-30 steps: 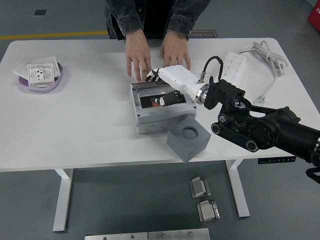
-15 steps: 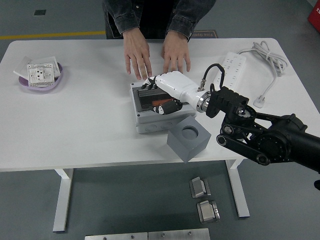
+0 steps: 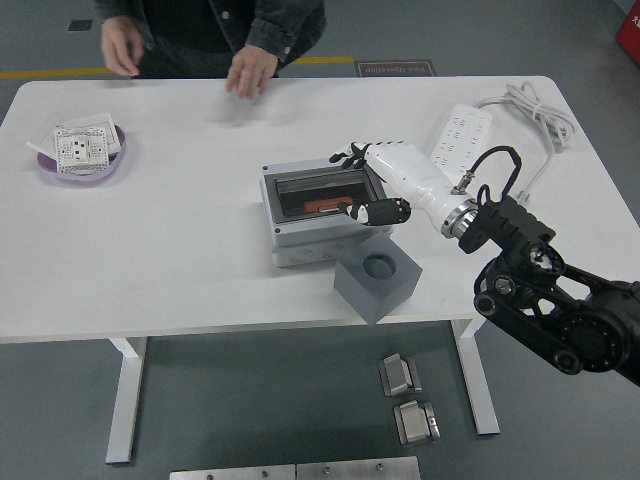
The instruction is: Pick up the cylinder from the cube,place it in the box,flap close box
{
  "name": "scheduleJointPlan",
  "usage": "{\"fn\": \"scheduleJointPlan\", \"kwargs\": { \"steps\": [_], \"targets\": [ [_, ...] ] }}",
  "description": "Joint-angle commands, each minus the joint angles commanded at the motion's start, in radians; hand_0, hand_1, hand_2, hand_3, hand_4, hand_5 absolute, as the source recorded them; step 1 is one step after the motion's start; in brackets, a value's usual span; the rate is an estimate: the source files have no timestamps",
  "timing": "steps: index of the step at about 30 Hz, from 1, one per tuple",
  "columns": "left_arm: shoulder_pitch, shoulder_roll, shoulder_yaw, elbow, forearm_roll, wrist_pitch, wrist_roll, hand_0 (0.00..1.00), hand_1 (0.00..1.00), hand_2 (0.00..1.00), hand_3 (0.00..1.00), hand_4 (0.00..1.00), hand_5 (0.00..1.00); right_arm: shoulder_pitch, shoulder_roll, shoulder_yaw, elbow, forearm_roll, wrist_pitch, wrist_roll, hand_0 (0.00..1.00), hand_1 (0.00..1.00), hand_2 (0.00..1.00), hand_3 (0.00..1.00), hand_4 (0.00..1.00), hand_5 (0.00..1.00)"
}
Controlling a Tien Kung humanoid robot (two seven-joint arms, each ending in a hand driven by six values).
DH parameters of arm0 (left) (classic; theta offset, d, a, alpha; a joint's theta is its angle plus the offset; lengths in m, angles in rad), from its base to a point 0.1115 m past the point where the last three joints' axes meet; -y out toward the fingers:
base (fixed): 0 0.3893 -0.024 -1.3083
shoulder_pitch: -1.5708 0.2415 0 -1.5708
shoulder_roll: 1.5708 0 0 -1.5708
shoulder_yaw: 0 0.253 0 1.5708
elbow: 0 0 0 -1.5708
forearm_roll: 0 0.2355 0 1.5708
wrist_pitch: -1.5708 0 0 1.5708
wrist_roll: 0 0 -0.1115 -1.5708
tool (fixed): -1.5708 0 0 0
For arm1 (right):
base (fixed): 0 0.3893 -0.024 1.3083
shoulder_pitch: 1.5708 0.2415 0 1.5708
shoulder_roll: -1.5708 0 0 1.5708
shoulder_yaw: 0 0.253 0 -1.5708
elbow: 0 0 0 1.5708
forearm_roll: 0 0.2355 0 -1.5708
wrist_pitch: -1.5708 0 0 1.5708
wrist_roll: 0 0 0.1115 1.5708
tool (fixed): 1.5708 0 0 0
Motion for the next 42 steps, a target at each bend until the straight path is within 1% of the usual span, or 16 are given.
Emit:
{"fn": "scheduleJointPlan", "kwargs": {
  "steps": [3,4,6,9,10,14,15,16,19,22,27,32,35,38,42],
  "targets": [
    [-0.001,-0.001,-0.003,0.000,0.001,0.000,0.000,0.698,0.684,0.509,0.750,0.757,0.337,-0.086,-0.020,0.086,0.045,-0.001,0.034,-0.028,0.641,0.642,0.684,0.761,0.748,0.219],
    [-0.001,-0.001,-0.004,0.000,0.002,0.000,0.000,0.698,0.684,0.509,0.747,0.758,0.339,-0.110,-0.023,0.108,0.051,0.006,0.041,-0.033,0.672,0.656,0.700,0.802,0.830,0.322],
    [-0.004,-0.001,-0.007,-0.001,0.004,0.000,-0.001,0.698,0.684,0.509,0.747,0.758,0.339,-0.162,-0.025,0.156,0.056,0.025,0.048,-0.041,0.672,0.656,0.700,0.802,0.830,0.322],
    [-0.007,-0.001,-0.014,-0.003,0.010,0.000,-0.001,0.698,0.684,0.509,0.747,0.758,0.339,-0.233,-0.012,0.217,0.059,0.059,0.035,-0.049,0.672,0.656,0.700,0.802,0.830,0.322],
    [-0.008,-0.001,-0.015,-0.004,0.011,0.000,-0.002,0.698,0.684,0.509,0.747,0.757,0.338,-0.253,-0.006,0.229,0.058,0.069,0.025,-0.052,0.926,0.871,0.867,0.972,0.998,0.526],
    [-0.011,0.001,-0.013,-0.004,0.011,0.000,-0.002,0.698,0.684,0.509,0.747,0.757,0.338,-0.336,0.029,0.253,0.047,0.121,-0.028,-0.059,0.926,0.871,0.867,0.972,0.998,0.526],
    [-0.011,0.001,-0.011,-0.004,0.009,0.000,-0.002,0.698,0.684,0.509,0.747,0.757,0.338,-0.346,0.035,0.256,0.047,0.133,-0.035,-0.057,0.926,0.871,0.867,0.972,0.998,0.526],
    [-0.011,0.001,-0.009,-0.004,0.008,0.000,-0.001,0.698,0.684,0.509,0.746,0.758,0.337,-0.356,0.041,0.259,0.046,0.148,-0.044,-0.055,0.998,0.998,0.998,0.998,0.998,0.567],
    [-0.012,0.004,0.001,-0.002,0.002,0.000,-0.001,0.698,0.684,0.509,0.746,0.758,0.337,-0.372,0.055,0.262,0.045,0.200,-0.060,-0.046,0.998,0.998,0.998,0.998,0.998,0.567],
    [-0.013,0.008,0.005,-0.002,-0.002,0.000,-0.001,0.698,0.684,0.509,0.744,0.757,0.336,-0.384,0.060,0.265,0.047,0.261,-0.066,-0.029,0.998,0.998,0.998,0.998,0.998,0.570],
    [-0.012,0.011,0.009,-0.001,-0.005,0.000,-0.001,0.698,0.684,0.509,0.744,0.757,0.336,-0.402,0.056,0.269,0.063,0.353,-0.061,-0.010,0.998,0.998,0.998,0.998,0.998,0.570],
    [-0.011,0.007,0.008,0.000,-0.010,0.000,-0.001,0.698,0.684,0.509,0.742,0.757,0.336,-0.422,0.051,0.272,0.086,0.418,-0.064,0.013,0.998,0.998,0.998,0.998,0.998,0.576],
    [-0.012,0.004,0.007,0.000,-0.010,0.000,-0.001,0.698,0.683,0.509,0.739,0.755,0.335,-0.432,0.052,0.267,0.095,0.488,-0.070,0.065,0.998,0.998,0.998,0.998,0.998,0.582],
    [-0.012,0.002,0.002,-0.002,-0.009,-0.001,-0.003,0.698,0.683,0.509,0.739,0.755,0.335,-0.437,0.058,0.271,0.099,0.588,-0.084,0.141,0.998,0.998,0.998,0.998,0.998,0.582],
    [-0.011,0.000,0.002,-0.002,-0.012,-0.002,-0.004,0.698,0.683,0.509,0.737,0.754,0.335,-0.433,0.068,0.289,0.091,0.731,-0.075,0.245,0.998,0.998,0.998,0.998,0.998,0.585]
  ]
}}
